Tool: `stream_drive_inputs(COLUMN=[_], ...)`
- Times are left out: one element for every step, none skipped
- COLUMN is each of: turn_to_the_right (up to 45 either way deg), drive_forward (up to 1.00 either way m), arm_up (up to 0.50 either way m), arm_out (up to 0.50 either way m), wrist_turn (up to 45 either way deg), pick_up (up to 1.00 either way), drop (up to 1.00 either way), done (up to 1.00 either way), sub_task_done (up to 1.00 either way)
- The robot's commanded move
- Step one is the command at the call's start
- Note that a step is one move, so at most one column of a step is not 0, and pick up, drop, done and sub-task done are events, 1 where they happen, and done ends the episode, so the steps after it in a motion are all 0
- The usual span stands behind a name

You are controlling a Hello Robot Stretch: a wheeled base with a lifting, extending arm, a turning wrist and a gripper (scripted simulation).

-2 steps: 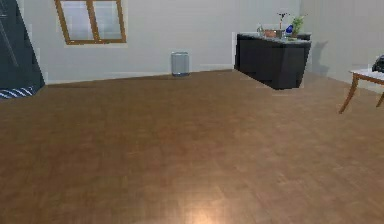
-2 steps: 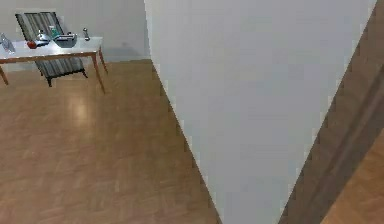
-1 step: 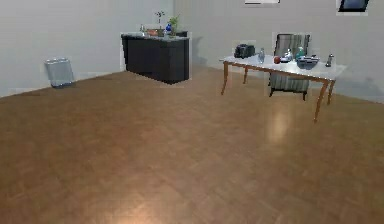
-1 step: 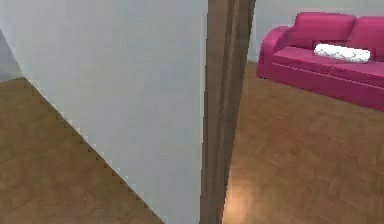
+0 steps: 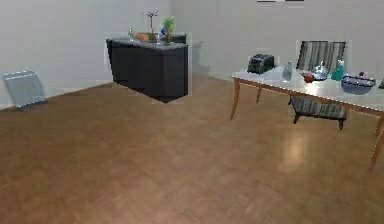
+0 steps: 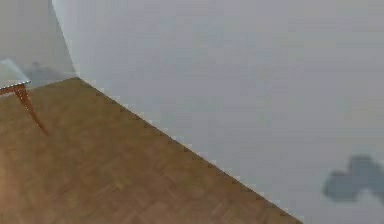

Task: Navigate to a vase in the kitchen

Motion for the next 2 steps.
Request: stream_drive_inputs(turn_to_the_right=[0.0,0.0], drive_forward=[1.00,1.00], arm_up=[0.00,0.00], arm_out=[0.00,0.00], wrist_turn=[0.0,0.0], pick_up=[0.00,0.00], drop=[0.00,0.00], done=[0.00,0.00], sub_task_done=[0.00,0.00])
